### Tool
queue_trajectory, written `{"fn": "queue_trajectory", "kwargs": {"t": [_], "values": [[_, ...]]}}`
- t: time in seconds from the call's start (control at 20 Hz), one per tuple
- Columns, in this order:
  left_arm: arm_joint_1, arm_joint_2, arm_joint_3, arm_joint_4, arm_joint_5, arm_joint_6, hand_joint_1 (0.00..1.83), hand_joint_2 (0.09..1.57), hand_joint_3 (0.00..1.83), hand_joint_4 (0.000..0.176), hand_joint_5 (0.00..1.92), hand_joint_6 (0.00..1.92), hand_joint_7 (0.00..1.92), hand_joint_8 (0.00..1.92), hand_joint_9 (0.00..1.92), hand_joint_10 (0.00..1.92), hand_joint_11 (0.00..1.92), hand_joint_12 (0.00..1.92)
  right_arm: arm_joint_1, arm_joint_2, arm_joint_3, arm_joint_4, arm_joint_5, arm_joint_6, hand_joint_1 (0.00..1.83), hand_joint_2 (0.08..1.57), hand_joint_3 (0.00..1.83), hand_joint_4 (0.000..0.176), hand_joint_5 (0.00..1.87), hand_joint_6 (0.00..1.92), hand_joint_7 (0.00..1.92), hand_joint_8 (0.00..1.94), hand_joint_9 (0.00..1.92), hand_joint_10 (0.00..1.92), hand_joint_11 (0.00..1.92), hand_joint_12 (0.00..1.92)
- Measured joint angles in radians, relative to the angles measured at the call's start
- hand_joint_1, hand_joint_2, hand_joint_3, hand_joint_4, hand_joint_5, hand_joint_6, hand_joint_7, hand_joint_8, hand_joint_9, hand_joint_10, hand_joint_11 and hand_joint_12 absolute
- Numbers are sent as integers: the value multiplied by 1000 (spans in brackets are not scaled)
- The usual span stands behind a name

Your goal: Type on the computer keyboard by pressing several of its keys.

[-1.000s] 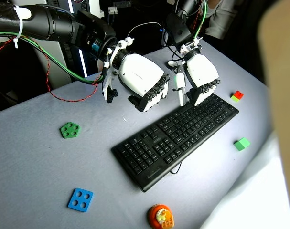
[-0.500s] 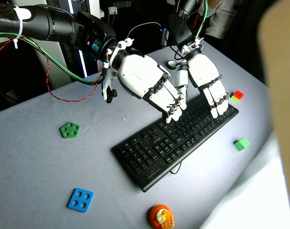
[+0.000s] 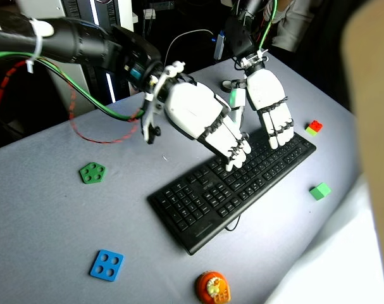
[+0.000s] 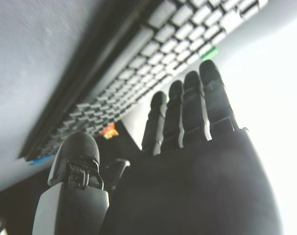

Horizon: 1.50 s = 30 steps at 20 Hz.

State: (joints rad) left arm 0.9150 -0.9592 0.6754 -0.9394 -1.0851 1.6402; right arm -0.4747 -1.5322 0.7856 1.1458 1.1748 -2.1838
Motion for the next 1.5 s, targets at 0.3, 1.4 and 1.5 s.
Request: {"fn": "queue_trajectory", "kwargs": {"t": [0.3, 1.4, 1.5], "values": [[14, -23, 22, 27, -9, 2, 0, 1318, 0, 16, 306, 62, 441, 64, 348, 177, 0, 1167, 10, -126, 135, -2, -10, 6, 16, 1158, 2, 0, 532, 114, 657, 49, 566, 145, 0, 1422], [13, -24, 63, 32, 3, 6, 5, 1314, 0, 6, 302, 40, 679, 46, 397, 296, 0, 876, -42, -191, 243, -39, 10, 91, 0, 1176, 1, 0, 429, 404, 978, 73, 703, 725, 0, 1481], [13, -24, 67, 34, 4, 7, 1, 1321, 1, 23, 188, 16, 687, 43, 499, 343, 0, 1058, -42, -191, 243, -48, 14, 87, 0, 1184, 2, 0, 449, 286, 956, 50, 704, 767, 0, 1556]]}}
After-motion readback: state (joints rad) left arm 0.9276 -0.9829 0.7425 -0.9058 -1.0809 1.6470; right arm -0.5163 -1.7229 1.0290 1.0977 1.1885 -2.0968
